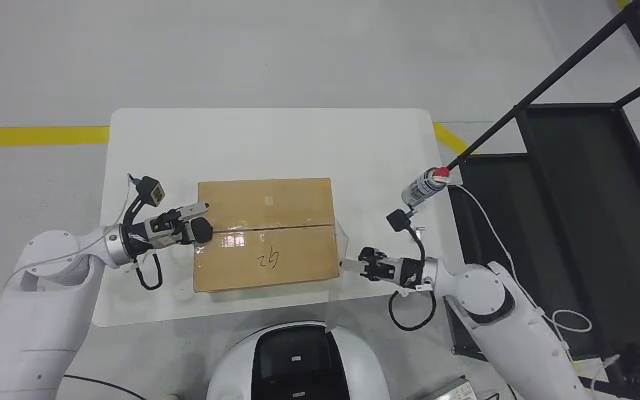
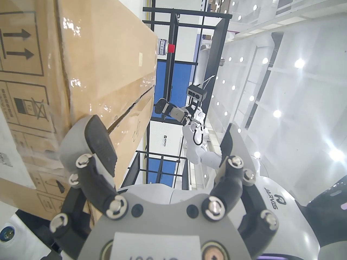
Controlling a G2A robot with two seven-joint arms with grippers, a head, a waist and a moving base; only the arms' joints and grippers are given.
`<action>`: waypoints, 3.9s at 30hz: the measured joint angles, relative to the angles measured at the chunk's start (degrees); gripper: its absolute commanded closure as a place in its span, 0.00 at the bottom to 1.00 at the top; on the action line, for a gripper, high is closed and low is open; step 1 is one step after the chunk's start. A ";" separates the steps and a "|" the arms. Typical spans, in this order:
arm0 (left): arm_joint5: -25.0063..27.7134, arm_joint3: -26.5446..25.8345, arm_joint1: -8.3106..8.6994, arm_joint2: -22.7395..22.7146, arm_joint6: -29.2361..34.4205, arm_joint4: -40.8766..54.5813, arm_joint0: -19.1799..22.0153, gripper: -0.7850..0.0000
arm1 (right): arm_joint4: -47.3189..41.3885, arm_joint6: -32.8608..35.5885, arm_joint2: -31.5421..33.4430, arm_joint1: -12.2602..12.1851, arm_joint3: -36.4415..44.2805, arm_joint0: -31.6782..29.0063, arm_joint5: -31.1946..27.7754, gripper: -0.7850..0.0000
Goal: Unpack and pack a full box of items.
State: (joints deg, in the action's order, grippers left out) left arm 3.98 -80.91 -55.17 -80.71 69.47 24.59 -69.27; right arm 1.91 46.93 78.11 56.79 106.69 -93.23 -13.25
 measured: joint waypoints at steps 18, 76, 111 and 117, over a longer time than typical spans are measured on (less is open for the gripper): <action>0.00 0.01 0.00 0.00 0.03 0.02 0.01 0.00 | 2.49 -4.80 -11.42 2.26 -11.18 11.76 -3.21 0.00; 0.00 0.01 0.00 0.00 0.03 0.02 0.01 0.00 | -8.74 -17.66 -1.44 3.30 -14.71 8.67 1.61 0.00; 0.00 0.01 0.00 0.00 0.03 0.02 0.01 0.00 | -24.14 -17.45 -3.46 5.32 -24.06 9.66 6.53 1.00; 0.00 0.01 0.00 0.00 0.03 0.02 0.01 0.00 | -25.64 -16.76 -3.85 5.64 -25.53 10.10 6.99 1.00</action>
State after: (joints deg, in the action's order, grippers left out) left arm 3.98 -80.90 -55.18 -80.71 69.50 24.60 -69.27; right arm -23.73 30.16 74.26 62.44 81.16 -83.12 -6.27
